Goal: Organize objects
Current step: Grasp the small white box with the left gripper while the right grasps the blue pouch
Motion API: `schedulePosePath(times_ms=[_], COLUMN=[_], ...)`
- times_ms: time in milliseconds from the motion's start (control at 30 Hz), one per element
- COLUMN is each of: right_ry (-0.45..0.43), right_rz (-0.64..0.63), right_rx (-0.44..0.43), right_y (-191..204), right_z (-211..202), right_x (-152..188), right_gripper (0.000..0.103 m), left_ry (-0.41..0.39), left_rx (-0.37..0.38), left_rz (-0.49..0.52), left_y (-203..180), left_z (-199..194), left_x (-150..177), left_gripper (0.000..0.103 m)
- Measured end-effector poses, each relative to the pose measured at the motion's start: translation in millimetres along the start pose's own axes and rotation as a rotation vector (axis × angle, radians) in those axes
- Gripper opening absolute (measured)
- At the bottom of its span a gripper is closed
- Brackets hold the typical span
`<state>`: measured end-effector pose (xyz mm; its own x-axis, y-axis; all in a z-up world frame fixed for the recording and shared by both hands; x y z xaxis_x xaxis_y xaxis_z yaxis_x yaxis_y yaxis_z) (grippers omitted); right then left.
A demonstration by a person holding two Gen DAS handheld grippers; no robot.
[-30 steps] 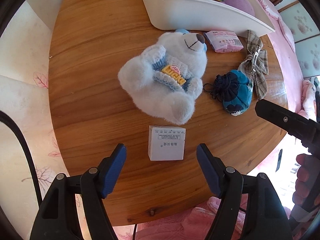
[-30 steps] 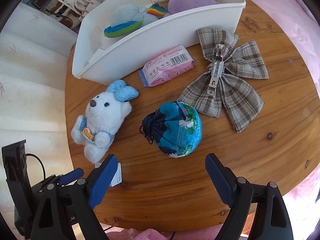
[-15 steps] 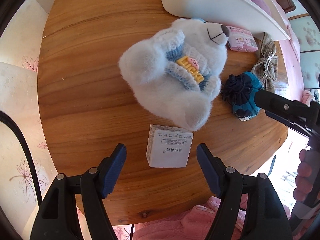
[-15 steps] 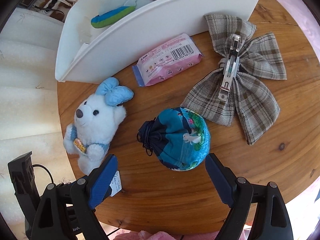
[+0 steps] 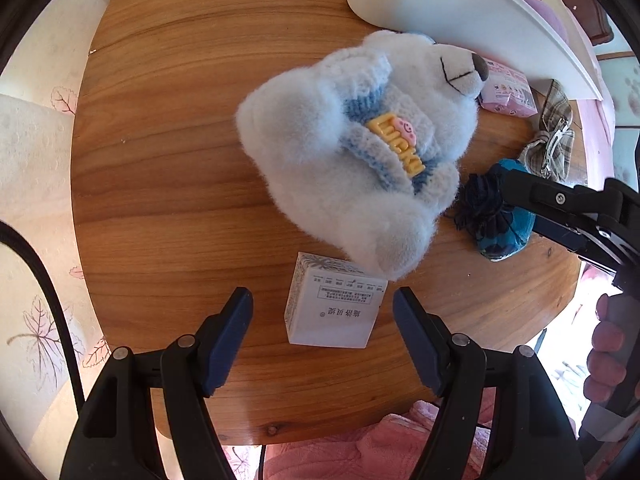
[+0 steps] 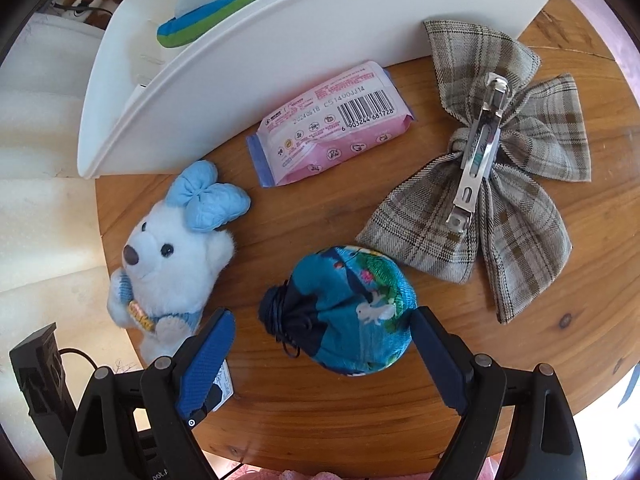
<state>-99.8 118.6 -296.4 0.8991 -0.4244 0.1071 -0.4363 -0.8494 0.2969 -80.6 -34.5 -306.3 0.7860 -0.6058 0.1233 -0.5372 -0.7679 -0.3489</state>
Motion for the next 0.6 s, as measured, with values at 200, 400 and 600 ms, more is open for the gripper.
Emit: schedulePosePath(times_ms=[200,400,600], right_ry=[0.023,0.053,0.098], right_rz=[-0.031,-0.044,0.017], right_rx=[0.019,0.027,-0.007], right_y=[2,0,-10], right_z=[3,7,15], right_x=[-1,1,8], right_gripper=[0.09,0.09,0.075], left_ry=[0.004,0.021,0.023], left_rx=[-0.024,-0.036,-0.043], left_rz=[0.018,0.018,0.034], left_y=[2,4,9], left_z=[0,4,3], left_x=[6,15,23], left_gripper=[0.069,0.051,0.047])
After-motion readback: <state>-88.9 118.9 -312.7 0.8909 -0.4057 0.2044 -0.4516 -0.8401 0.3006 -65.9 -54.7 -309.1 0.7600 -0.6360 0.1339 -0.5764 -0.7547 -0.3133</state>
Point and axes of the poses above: each gripper's, at about its wrist camera, not at the fingertips, and z roughly the way its jaws point, y to its left, x to its underside, the point moved 6 cm from there along z, roughly the way its jaws point, and after that the axes turned 2 degrees about -x, right-handed, at the moved point
